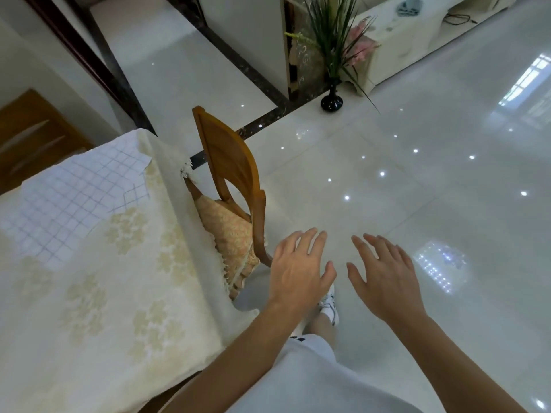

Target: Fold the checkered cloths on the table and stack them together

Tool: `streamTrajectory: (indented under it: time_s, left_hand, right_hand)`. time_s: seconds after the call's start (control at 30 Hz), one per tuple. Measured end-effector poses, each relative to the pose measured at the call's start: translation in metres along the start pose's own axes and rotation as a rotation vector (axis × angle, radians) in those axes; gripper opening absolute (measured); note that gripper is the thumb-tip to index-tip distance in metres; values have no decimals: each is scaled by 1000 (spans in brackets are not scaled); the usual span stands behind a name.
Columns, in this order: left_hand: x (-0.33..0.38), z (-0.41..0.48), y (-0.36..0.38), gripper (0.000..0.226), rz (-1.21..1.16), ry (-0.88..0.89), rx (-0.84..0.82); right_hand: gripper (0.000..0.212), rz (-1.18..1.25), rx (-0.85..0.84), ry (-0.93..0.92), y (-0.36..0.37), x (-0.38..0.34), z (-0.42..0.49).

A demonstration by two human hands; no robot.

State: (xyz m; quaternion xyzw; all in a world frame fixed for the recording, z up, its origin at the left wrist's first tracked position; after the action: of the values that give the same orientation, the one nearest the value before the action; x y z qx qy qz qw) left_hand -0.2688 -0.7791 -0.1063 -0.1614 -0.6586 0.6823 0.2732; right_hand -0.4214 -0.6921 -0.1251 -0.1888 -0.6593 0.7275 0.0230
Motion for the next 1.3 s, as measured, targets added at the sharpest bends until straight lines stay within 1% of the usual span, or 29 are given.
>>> streamTrajectory:
  time_s: [0.13, 0.3, 0.47, 0.67, 0.8, 0.93, 1.07, 1.1, 1.2, 1.3]
  left_hand:
    - [-10, 73, 11, 59, -10, -32, -45]
    - [-37, 166, 25, 56, -24, -64, -24]
    - [-67, 245, 28, 58, -26, -148, 3]
    - [-95, 305, 28, 57, -6, -253, 14]
    - [-110, 340, 33, 59, -30, -333, -22]
    - [-125, 374, 37, 56, -13, -420, 17]
    - [-147, 420, 39, 55, 20, -524, 52]
    - [-152, 434, 38, 55, 13, -553, 52]
    - [-164, 474, 31, 54, -4, -624, 37]
    - [-172, 516, 28, 54, 11, -686, 25]
  right_hand:
    - [50, -18, -6, -41, 5, 17, 80]
    - [51, -43, -39, -79, 5, 28, 186]
    - [54, -52, -50, -144, 3, 25, 280]
    - [54, -47, -59, -245, 9, 18, 363]
    - [55, -39, -109, -298, 22, 16, 409]
    - [54, -18, -137, -363, 33, 11, 459]
    - [50, 9, -126, -470, 43, 10, 530]
    - [48, 21, -115, -501, 45, 8, 550]
    - [52, 66, -111, -582, 48, 4, 608]
    - [48, 93, -118, -648, 47, 4, 662]
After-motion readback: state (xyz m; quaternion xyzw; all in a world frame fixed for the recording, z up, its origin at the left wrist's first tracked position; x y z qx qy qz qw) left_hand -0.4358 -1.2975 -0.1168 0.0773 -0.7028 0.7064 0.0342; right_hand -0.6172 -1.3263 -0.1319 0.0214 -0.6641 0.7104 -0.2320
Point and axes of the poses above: each hand's wrist, its own z-axis towards the middle knuckle, its own y-axis out of the palm, x = y × z, the point moved 3 cm from there along z, towards the middle knuckle, and after that the axes turned 2 degrees about -y, right-handed, at the moved point
